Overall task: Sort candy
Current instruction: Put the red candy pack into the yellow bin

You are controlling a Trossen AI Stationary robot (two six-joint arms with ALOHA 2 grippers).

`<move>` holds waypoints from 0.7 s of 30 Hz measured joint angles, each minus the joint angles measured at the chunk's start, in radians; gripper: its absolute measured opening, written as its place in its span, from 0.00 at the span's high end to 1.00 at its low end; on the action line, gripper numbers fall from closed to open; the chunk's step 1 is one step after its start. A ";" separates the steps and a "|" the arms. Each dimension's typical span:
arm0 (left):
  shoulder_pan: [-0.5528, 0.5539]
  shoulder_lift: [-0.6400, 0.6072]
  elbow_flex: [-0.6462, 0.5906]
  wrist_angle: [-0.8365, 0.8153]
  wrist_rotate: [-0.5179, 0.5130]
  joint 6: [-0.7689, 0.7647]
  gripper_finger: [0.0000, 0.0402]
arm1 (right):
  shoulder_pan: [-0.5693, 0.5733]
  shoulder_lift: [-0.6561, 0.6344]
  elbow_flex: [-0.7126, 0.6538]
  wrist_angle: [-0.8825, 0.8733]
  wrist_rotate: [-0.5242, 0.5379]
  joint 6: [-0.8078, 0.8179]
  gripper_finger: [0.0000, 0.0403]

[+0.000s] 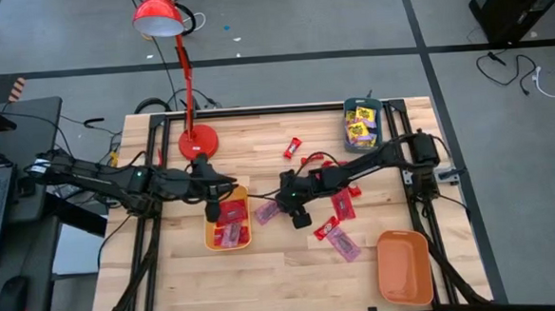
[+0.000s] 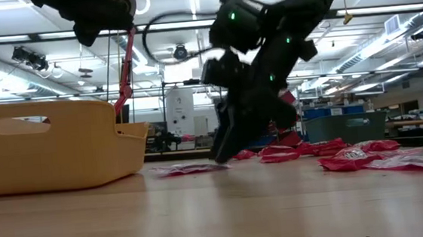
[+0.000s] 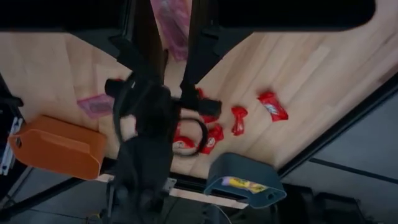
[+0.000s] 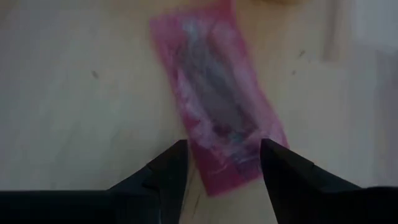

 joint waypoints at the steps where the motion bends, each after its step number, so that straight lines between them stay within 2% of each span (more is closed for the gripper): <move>1: 0.000 0.000 0.000 -0.002 -0.003 0.001 0.81 | 0.000 0.015 0.000 0.003 -0.001 0.005 0.53; 7: -0.001 0.000 -0.008 -0.021 -0.026 0.002 0.81 | 0.001 0.056 0.005 0.012 -0.002 0.036 0.54; 11: -0.001 0.000 -0.024 -0.011 -0.033 0.003 0.81 | 0.001 0.058 0.004 0.004 -0.002 0.053 0.59; 15: -0.001 0.000 -0.048 -0.001 -0.037 0.003 0.81 | 0.001 0.056 0.003 0.001 -0.003 0.056 0.71; 21: -0.001 0.000 -0.062 0.008 -0.049 0.003 0.81 | 0.001 0.058 0.003 0.005 -0.002 0.059 0.95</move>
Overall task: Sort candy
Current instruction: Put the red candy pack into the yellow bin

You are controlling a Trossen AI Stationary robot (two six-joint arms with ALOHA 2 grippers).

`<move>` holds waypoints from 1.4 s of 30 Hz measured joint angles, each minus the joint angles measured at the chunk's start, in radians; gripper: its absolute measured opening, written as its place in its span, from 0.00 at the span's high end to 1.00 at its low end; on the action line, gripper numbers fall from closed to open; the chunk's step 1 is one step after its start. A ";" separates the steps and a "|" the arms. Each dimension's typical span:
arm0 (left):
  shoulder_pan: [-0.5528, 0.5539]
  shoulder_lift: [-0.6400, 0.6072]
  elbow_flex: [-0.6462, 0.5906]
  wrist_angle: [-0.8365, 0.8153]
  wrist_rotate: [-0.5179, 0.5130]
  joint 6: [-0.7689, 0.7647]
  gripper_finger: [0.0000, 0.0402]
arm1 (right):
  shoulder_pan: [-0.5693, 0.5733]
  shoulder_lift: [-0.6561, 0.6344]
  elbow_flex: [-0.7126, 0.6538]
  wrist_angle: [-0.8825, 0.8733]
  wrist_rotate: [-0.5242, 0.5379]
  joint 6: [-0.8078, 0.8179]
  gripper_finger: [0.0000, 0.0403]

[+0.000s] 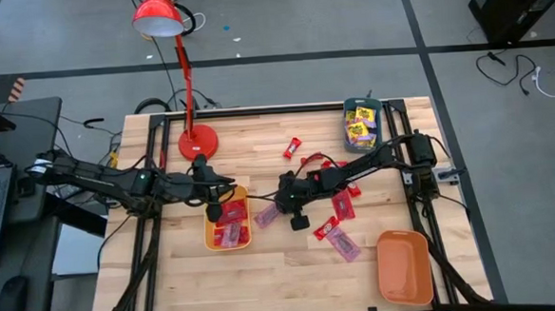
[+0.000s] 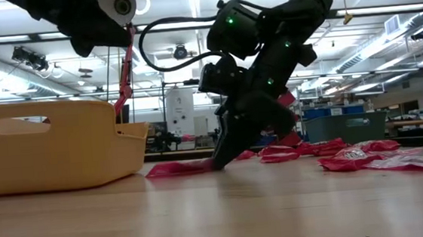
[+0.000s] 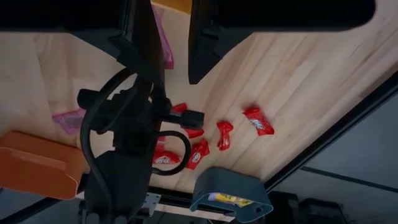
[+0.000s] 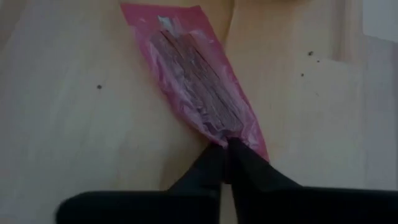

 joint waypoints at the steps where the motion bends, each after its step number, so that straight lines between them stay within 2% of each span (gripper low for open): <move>1: 0.000 0.000 0.000 0.003 -0.003 0.000 0.81 | -0.001 -0.001 0.000 0.001 0.000 0.001 0.97; 7: 0.000 0.000 0.000 0.010 -0.005 0.064 0.81 | -0.016 -0.043 -0.004 -0.025 -0.028 0.081 0.99; 11: -0.001 0.016 0.000 0.058 -0.002 0.160 0.81 | -0.058 -0.103 -0.010 -0.095 -0.139 0.152 1.00; 16: -0.002 0.052 0.000 0.090 0.085 0.323 0.81 | -0.110 -0.194 -0.006 -0.121 -0.327 0.223 1.00; 19: -0.002 0.078 0.000 0.095 0.114 0.360 0.81 | -0.122 -0.225 -0.007 -0.084 -0.394 0.267 1.00; 27: -0.002 0.134 0.000 0.103 0.182 0.357 0.81 | -0.122 -0.258 -0.005 0.078 -0.416 0.496 1.00; 30: -0.002 0.132 0.000 0.104 0.248 0.353 0.81 | -0.122 -0.260 -0.005 0.097 -0.417 0.526 1.00; 32: -0.002 0.131 0.000 0.098 0.258 0.338 0.80 | -0.121 -0.259 -0.005 0.094 -0.416 0.528 1.00; 42: -0.002 0.131 0.000 0.081 0.179 0.299 0.64 | -0.121 -0.259 -0.005 0.169 -0.422 0.526 1.00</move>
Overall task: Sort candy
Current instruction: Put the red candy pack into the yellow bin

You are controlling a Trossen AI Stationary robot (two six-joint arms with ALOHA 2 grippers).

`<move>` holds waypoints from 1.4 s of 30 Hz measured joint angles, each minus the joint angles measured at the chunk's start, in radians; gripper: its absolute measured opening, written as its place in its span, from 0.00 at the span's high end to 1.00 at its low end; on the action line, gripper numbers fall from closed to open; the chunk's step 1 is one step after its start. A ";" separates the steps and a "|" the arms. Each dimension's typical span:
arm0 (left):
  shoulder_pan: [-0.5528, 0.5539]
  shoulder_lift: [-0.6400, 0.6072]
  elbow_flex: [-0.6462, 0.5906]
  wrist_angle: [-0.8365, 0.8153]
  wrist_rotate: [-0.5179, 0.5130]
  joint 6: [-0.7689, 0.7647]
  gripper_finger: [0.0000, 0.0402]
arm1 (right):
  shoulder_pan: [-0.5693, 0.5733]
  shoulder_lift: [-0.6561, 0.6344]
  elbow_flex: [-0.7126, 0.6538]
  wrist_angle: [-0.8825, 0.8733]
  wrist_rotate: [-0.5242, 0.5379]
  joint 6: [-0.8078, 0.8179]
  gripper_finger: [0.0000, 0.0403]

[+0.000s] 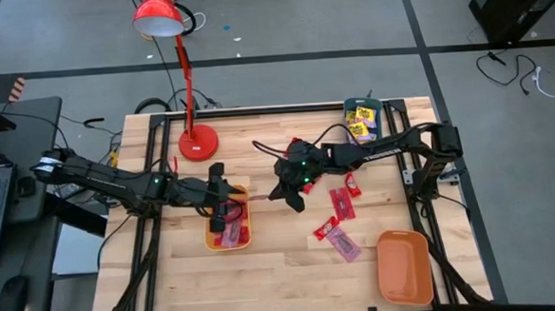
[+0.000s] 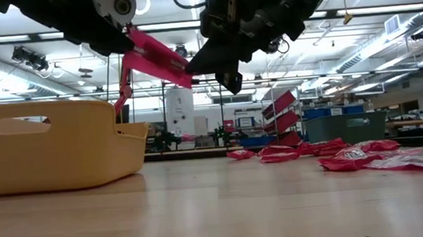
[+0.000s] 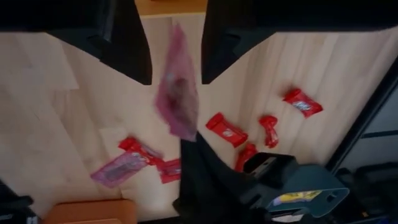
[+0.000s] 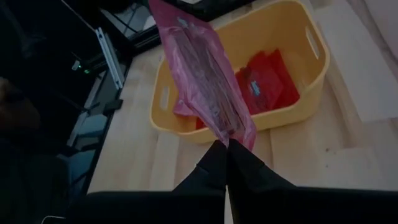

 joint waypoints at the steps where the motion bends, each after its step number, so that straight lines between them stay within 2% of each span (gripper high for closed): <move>1: 0.000 0.000 0.000 0.000 -0.008 0.000 0.63 | 0.000 0.000 0.000 0.006 -0.001 -0.001 1.00; 6: 0.000 0.000 0.000 0.002 -0.010 0.000 0.58 | 0.000 0.000 0.000 0.023 -0.002 -0.008 1.00; 13: 0.000 0.000 0.000 0.002 -0.011 0.000 0.60 | 0.000 0.000 0.002 0.029 0.000 -0.035 1.00; 20: 0.000 0.000 0.000 0.002 -0.019 0.004 0.72 | 0.000 0.000 0.002 0.029 0.005 -0.057 1.00; 27: 0.000 0.000 0.000 0.002 -0.072 0.005 0.97 | 0.000 -0.001 0.002 0.027 0.005 -0.054 0.95; 31: 0.000 0.000 0.000 0.002 -0.084 0.001 0.99 | 0.000 -0.002 0.002 0.001 0.005 -0.034 0.87; 38: 0.000 -0.044 0.000 -0.059 -0.077 -0.080 1.00 | -0.012 -0.002 0.002 -0.200 0.012 -0.028 0.77; 42: 0.000 -0.125 0.009 -0.235 0.063 -0.228 1.00 | -0.013 -0.002 0.002 -0.268 0.086 -0.046 0.77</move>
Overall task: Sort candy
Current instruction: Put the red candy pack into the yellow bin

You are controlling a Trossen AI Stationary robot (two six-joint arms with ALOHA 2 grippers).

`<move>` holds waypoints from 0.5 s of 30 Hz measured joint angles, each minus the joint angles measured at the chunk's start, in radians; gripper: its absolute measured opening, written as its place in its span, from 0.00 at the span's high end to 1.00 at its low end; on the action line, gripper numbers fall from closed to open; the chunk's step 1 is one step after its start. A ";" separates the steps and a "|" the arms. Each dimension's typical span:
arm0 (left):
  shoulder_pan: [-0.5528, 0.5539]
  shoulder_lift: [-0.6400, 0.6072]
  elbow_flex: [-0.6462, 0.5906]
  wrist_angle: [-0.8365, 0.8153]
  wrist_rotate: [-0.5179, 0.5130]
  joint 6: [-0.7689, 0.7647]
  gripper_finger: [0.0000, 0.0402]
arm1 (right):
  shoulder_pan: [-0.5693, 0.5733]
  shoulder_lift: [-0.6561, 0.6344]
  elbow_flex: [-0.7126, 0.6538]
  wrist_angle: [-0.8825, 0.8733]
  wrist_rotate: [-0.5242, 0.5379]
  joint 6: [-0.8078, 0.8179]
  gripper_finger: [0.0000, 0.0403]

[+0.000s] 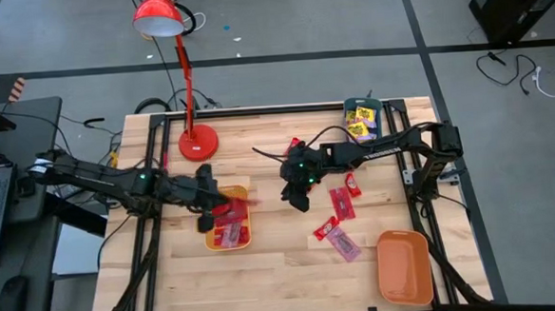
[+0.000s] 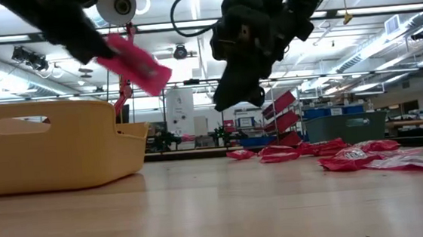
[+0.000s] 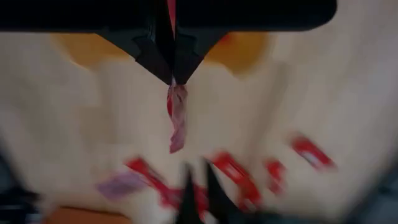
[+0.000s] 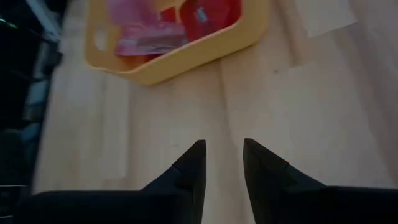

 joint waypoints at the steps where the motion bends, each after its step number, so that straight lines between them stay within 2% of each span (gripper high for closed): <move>1: 0.000 -0.018 0.005 -0.035 0.046 -0.045 1.00 | 0.000 0.000 0.000 -0.004 0.017 -0.013 0.77; 7: 0.000 -0.069 0.011 -0.200 0.248 -0.320 1.00 | -0.006 0.000 0.000 0.042 0.093 -0.053 0.77; 10: 0.000 -0.060 0.007 -0.287 0.282 -0.420 1.00 | -0.008 0.000 0.000 0.079 0.098 -0.061 0.78; 15: 0.000 -0.032 0.003 -0.331 0.282 -0.450 1.00 | -0.008 0.000 0.000 0.137 0.101 -0.067 0.78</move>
